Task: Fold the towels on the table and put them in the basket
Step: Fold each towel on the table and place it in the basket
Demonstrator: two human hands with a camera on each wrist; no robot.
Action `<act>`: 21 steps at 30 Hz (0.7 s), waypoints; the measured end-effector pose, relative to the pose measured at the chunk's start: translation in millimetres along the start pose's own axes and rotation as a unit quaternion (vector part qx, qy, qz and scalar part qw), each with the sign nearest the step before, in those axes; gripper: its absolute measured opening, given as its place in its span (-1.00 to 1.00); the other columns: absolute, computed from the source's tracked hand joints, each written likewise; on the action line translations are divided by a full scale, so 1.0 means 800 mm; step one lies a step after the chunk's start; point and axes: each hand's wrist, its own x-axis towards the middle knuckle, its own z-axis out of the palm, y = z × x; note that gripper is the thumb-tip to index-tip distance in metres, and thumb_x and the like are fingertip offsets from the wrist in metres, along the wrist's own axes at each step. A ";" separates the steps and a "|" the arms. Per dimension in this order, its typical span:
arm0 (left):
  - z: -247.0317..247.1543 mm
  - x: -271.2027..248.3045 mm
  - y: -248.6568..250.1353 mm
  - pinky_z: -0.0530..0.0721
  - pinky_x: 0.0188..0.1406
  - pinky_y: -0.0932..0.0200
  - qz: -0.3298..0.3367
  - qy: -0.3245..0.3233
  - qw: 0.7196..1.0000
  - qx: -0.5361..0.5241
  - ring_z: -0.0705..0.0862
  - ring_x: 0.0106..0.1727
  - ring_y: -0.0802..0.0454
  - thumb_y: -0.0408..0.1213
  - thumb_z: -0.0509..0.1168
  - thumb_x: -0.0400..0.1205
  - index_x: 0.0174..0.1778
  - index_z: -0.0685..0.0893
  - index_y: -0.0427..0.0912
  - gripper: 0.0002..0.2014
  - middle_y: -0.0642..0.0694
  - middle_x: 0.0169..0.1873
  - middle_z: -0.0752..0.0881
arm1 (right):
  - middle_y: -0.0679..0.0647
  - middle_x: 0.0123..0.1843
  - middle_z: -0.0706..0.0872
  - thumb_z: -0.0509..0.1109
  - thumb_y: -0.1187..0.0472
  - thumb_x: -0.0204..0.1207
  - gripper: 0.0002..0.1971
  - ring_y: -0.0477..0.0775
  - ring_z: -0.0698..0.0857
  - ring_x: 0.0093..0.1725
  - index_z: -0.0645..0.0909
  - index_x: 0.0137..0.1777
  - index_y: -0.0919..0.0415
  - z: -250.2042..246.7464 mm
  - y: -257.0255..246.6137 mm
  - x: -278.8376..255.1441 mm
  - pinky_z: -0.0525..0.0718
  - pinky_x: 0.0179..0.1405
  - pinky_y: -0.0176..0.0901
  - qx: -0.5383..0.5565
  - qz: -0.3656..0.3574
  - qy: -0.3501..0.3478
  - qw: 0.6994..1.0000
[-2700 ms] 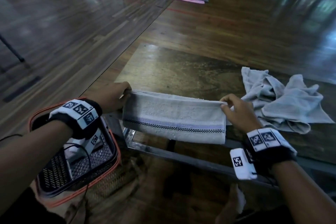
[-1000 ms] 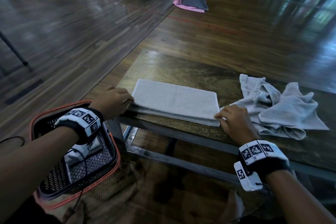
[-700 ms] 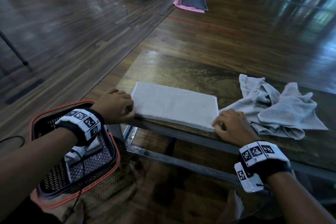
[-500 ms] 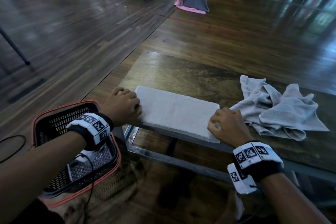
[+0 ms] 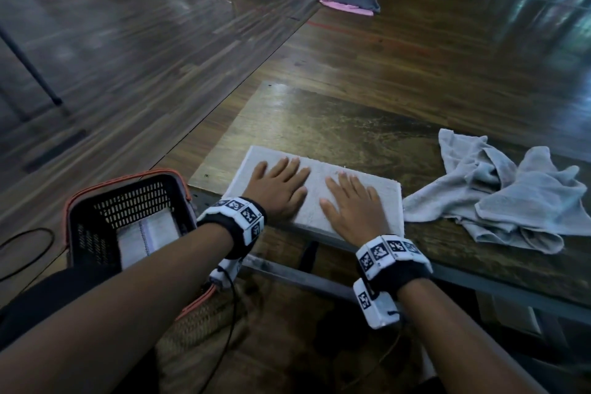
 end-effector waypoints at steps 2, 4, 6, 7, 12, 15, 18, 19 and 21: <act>0.000 -0.004 -0.019 -0.10 0.58 -0.25 -0.004 -0.006 1.000 0.007 -0.07 0.68 -0.01 0.16 -0.24 0.68 0.63 -0.08 0.14 -0.43 0.01 0.68 -0.07 | -0.01 0.72 -0.08 -0.15 -0.26 0.63 -0.40 0.03 -0.10 0.69 -0.05 0.64 -0.14 -0.002 0.024 -0.012 -0.08 0.63 0.17 -0.012 0.005 -0.012 1.000; -0.001 -0.010 -0.041 -0.12 0.58 -0.25 -0.026 -0.012 1.000 0.008 -0.10 0.68 0.01 0.24 -0.28 0.65 0.62 -0.12 0.17 -0.40 0.03 0.67 -0.11 | 0.00 0.72 -0.11 -0.17 -0.29 0.61 -0.38 0.04 -0.13 0.69 -0.06 0.65 -0.15 -0.004 0.047 -0.027 -0.10 0.64 0.18 -0.020 0.024 -0.013 0.999; -0.002 -0.018 -0.063 -0.13 0.58 -0.28 -0.049 -0.018 0.999 0.005 -0.12 0.68 0.00 0.29 -0.30 0.63 0.62 -0.14 0.19 -0.38 0.05 0.67 -0.14 | 0.02 0.72 -0.13 -0.17 -0.30 0.61 -0.37 0.04 -0.16 0.69 -0.07 0.65 -0.14 -0.005 0.063 -0.041 -0.12 0.63 0.20 -0.024 0.044 -0.012 0.999; -0.003 -0.022 -0.072 -0.12 0.58 -0.28 -0.061 -0.022 0.998 0.003 -0.10 0.68 -0.01 0.31 -0.31 0.61 0.62 -0.14 0.20 -0.37 0.04 0.67 -0.14 | 0.03 0.72 -0.13 -0.17 -0.29 0.61 -0.37 0.05 -0.17 0.69 -0.07 0.65 -0.13 -0.006 0.070 -0.048 -0.12 0.63 0.20 -0.028 0.050 -0.010 0.998; -0.009 -0.054 -0.097 -0.03 0.57 -0.26 -0.105 -0.030 0.994 0.004 0.00 0.67 -0.05 0.31 -0.30 0.60 0.62 -0.07 0.13 -0.34 -0.12 0.66 0.05 | 0.05 0.71 -0.18 -0.19 -0.24 0.64 -0.41 0.07 -0.21 0.68 -0.09 0.65 -0.12 -0.005 0.090 -0.076 -0.17 0.62 0.18 -0.038 0.064 -0.008 0.997; -0.016 -0.072 -0.096 0.06 0.53 -0.26 -0.113 -0.008 0.994 -0.001 0.16 0.63 -0.05 0.22 -0.18 0.65 0.52 0.20 0.04 -0.43 -0.12 0.59 0.24 | 0.13 0.71 -0.18 -0.21 -0.18 0.67 -0.43 0.08 -0.23 0.68 -0.11 0.66 -0.09 -0.008 0.095 -0.086 -0.17 0.63 0.17 -0.044 0.073 -0.020 0.996; -0.029 -0.085 -0.090 0.23 0.39 -0.18 -0.131 0.046 0.990 -0.015 0.48 0.32 -0.07 0.13 0.03 0.65 0.14 0.55 0.01 -0.64 -0.06 0.24 0.53 | 0.16 0.71 -0.10 -0.16 -0.14 0.69 -0.45 0.12 -0.16 0.69 -0.01 0.65 -0.03 -0.015 0.093 -0.091 -0.12 0.62 0.17 -0.065 0.077 -0.006 0.995; -0.032 -0.089 -0.088 0.29 0.33 -0.13 -0.146 0.061 0.987 -0.031 0.52 0.21 -0.07 0.10 0.10 0.63 0.07 0.58 0.00 -0.69 -0.05 0.14 0.56 | 0.18 0.71 -0.06 -0.12 -0.12 0.69 -0.45 0.14 -0.11 0.69 0.05 0.64 0.00 -0.018 0.089 -0.088 -0.09 0.62 0.18 -0.075 0.074 0.008 0.994; -0.036 -0.095 -0.086 0.43 0.21 -0.06 -0.194 0.071 0.973 -0.106 0.58 0.11 -0.07 0.07 0.24 0.58 0.04 0.58 -0.03 -0.73 -0.06 0.04 0.60 | 0.20 0.70 0.03 -0.02 -0.10 0.68 -0.47 0.17 -0.03 0.68 0.17 0.60 0.06 -0.026 0.072 -0.077 -0.04 0.62 0.18 -0.084 0.064 0.037 0.994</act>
